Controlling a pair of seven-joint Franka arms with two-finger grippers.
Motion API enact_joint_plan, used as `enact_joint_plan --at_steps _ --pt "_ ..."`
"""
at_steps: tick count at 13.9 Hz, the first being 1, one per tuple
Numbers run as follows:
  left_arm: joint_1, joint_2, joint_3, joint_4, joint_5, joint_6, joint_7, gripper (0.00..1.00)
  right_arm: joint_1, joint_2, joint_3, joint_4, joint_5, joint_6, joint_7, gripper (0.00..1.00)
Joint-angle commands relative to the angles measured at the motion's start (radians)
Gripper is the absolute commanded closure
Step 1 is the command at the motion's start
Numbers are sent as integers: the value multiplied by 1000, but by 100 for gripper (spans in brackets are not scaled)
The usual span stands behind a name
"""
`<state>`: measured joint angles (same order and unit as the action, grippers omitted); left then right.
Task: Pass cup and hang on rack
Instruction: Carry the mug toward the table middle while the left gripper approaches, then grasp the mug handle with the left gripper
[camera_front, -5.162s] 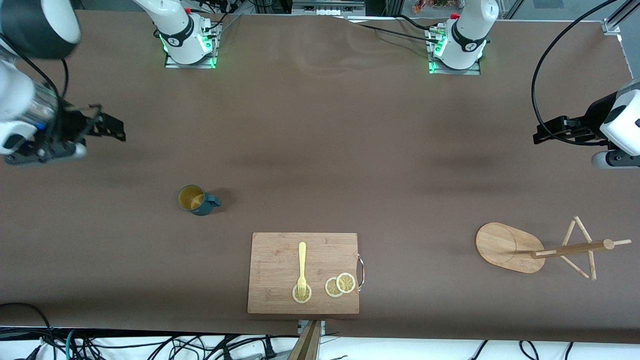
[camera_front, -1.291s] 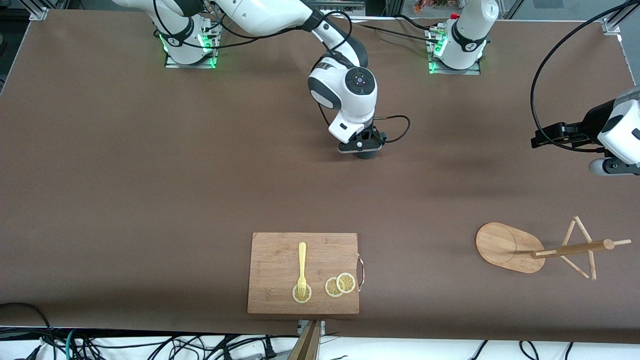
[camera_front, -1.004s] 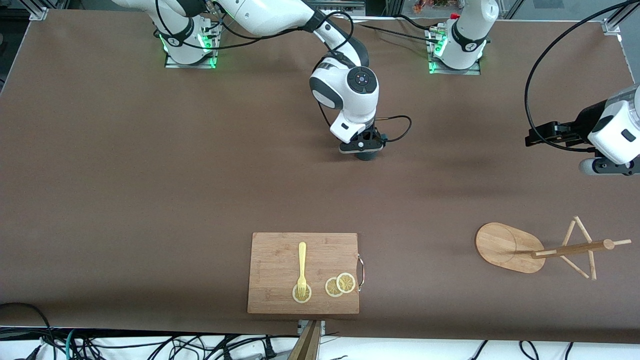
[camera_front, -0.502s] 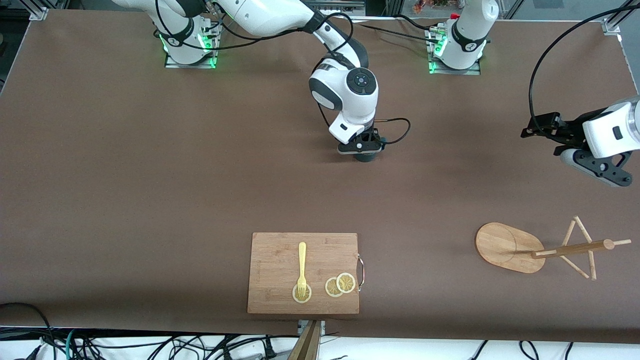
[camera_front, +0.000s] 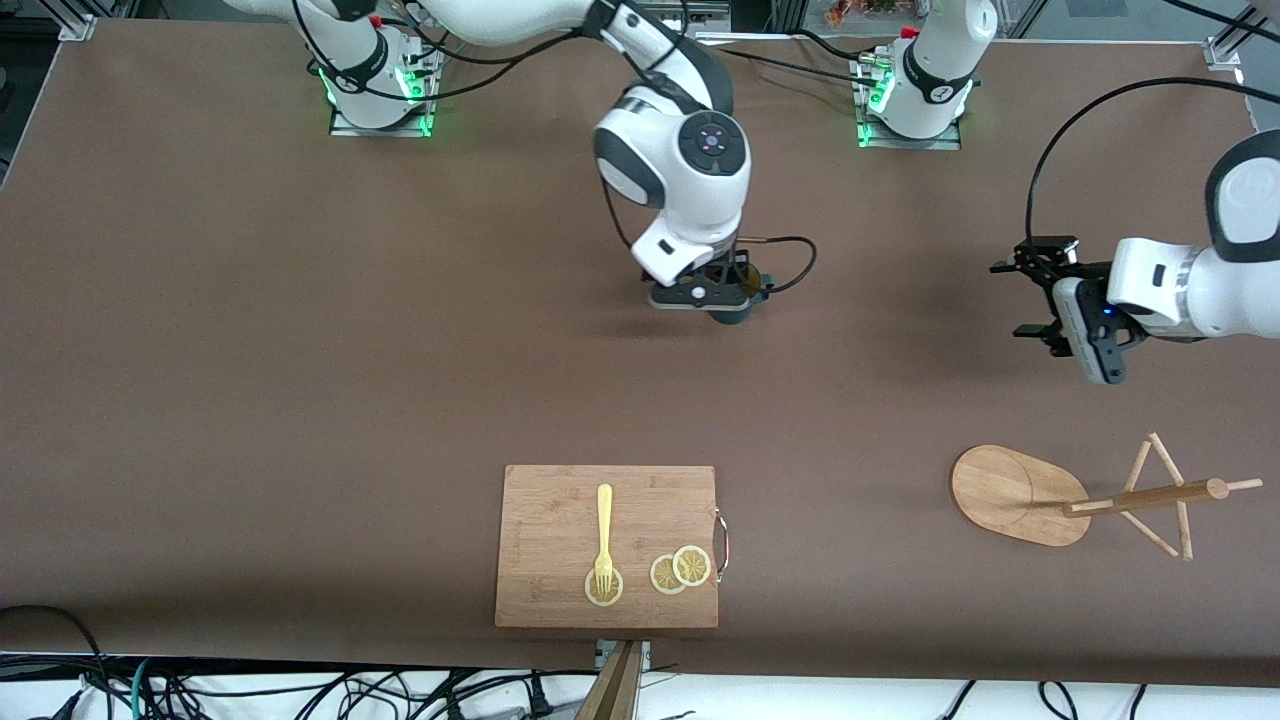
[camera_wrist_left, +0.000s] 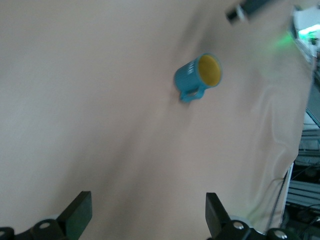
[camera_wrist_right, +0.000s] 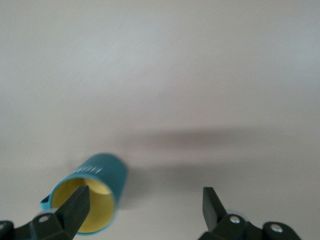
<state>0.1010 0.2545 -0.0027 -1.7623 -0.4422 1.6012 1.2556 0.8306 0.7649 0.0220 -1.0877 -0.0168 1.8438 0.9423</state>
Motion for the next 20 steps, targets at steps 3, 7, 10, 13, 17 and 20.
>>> enact_joint_plan --at_steps 3,7,10,13,17,20 --pt "19 -29 -3 -273 -238 198 432 0 -244 -151 19 -26 90 -130 -95 0" --pt "2 5 -3 -454 -516 336 801 0 -315 -284 -61 -101 90 -229 -308 0" --pt "-12 95 -3 -486 -665 345 1022 0 -320 -465 -199 -246 95 -259 -527 0" --pt "-53 184 -3 -519 -846 345 1233 0 -320 -625 -318 -366 149 -340 -643 0" --pt "-119 265 -3 -520 -981 361 1430 0 -326 -737 -373 -488 127 -354 -749 0" --pt "-196 365 -3 -525 -1171 361 1626 0 -465 -737 -273 -486 98 -359 -809 0"
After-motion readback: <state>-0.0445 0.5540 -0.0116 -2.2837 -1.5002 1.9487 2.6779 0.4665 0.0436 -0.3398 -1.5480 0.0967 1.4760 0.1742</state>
